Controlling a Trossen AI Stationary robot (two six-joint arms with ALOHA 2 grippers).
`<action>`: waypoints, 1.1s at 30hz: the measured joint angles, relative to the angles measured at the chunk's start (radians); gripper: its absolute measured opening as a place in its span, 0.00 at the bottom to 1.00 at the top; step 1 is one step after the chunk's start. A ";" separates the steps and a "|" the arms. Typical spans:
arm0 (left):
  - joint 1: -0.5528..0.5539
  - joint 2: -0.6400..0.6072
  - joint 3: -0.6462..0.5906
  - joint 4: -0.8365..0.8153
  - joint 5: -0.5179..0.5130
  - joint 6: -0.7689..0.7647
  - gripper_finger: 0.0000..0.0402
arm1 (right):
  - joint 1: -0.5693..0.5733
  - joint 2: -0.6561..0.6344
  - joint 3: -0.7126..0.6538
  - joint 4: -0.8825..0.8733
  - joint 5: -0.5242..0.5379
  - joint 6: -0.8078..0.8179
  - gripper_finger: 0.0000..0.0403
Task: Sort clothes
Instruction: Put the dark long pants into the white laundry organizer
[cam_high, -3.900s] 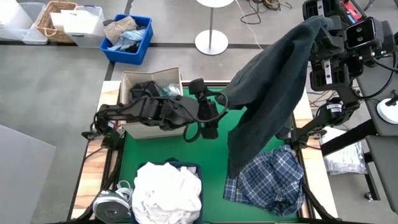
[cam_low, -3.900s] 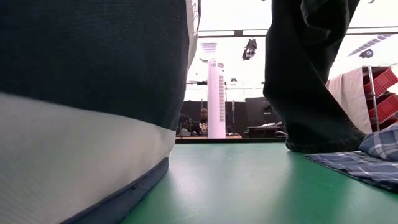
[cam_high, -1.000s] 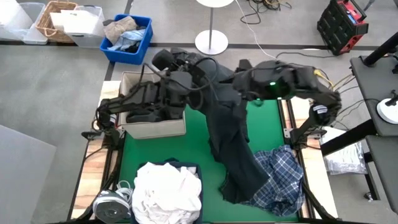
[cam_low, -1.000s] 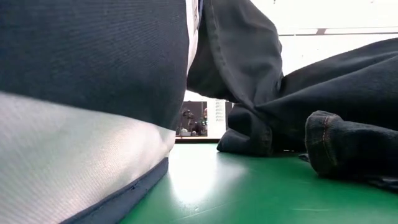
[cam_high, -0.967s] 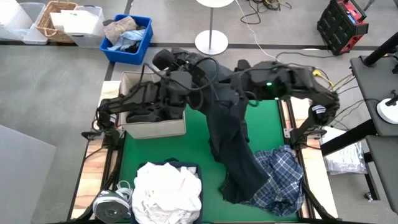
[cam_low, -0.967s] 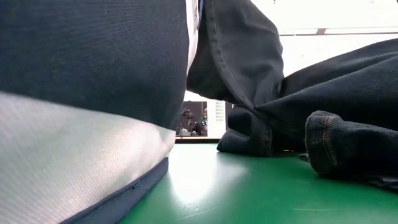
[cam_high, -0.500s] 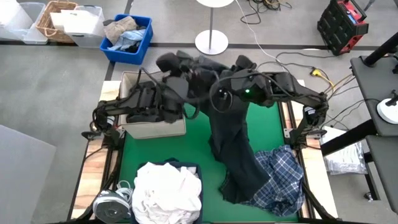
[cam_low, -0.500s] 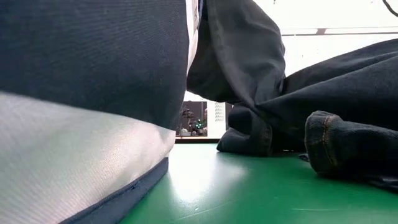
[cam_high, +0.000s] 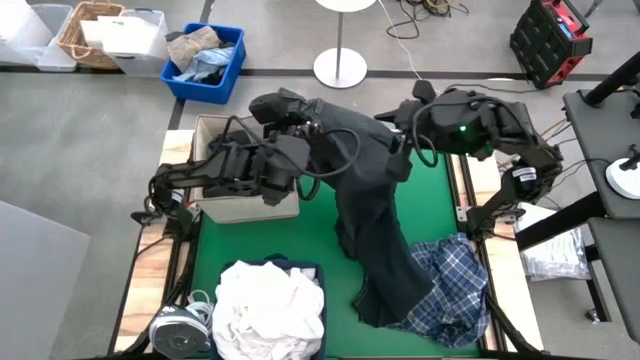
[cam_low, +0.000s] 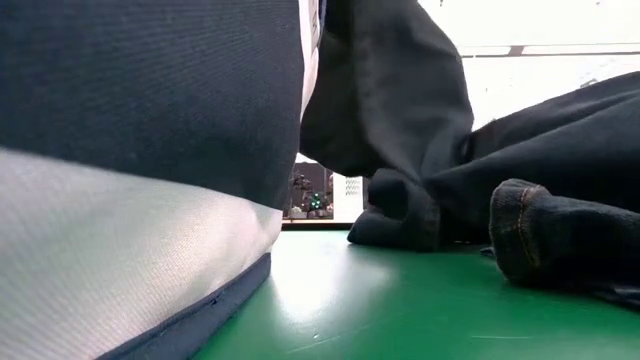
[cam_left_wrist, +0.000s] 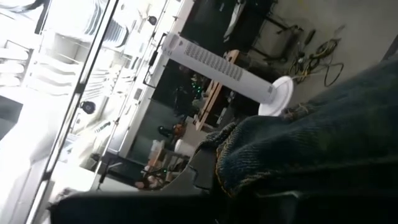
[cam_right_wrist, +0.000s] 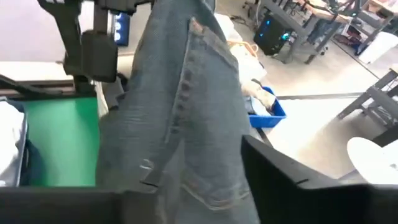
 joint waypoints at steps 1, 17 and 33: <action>0.002 0.000 0.000 0.007 0.005 -0.002 0.00 | 0.004 0.004 0.000 0.011 0.000 -0.002 0.43; 0.011 0.010 -0.001 0.003 0.077 -0.050 0.00 | 0.057 0.188 0.000 0.091 0.160 -0.096 0.89; -0.018 0.001 0.000 -0.128 0.577 -0.164 0.00 | 0.000 0.152 -0.001 0.130 0.064 -0.324 0.36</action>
